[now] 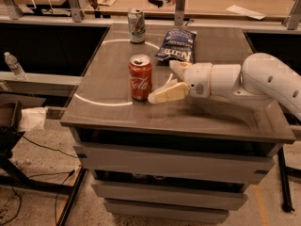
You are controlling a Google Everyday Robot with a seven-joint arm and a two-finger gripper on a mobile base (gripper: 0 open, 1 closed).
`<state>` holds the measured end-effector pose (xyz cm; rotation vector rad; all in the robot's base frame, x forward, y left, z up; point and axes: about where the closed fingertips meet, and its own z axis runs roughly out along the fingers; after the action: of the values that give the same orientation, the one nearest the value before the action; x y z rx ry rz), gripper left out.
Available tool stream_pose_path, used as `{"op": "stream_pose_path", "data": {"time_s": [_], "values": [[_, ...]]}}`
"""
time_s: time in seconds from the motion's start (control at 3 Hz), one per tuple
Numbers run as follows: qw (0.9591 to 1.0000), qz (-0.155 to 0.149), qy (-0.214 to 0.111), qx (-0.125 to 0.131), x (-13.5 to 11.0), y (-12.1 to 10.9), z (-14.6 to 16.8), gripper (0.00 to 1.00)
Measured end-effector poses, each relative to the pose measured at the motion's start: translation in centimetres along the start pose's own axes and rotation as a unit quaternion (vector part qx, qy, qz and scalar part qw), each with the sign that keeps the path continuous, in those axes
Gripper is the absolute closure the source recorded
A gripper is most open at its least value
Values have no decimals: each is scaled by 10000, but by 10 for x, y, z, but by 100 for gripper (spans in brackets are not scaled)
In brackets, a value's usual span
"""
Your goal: Knock coke can over
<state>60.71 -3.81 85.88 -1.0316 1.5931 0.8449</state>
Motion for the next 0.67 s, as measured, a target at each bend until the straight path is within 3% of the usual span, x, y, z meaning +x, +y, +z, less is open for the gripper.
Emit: {"op": "stream_pose_path", "data": {"time_s": [0.67], "values": [[9990,-87,-285,-333,-26,8,38,0]]}}
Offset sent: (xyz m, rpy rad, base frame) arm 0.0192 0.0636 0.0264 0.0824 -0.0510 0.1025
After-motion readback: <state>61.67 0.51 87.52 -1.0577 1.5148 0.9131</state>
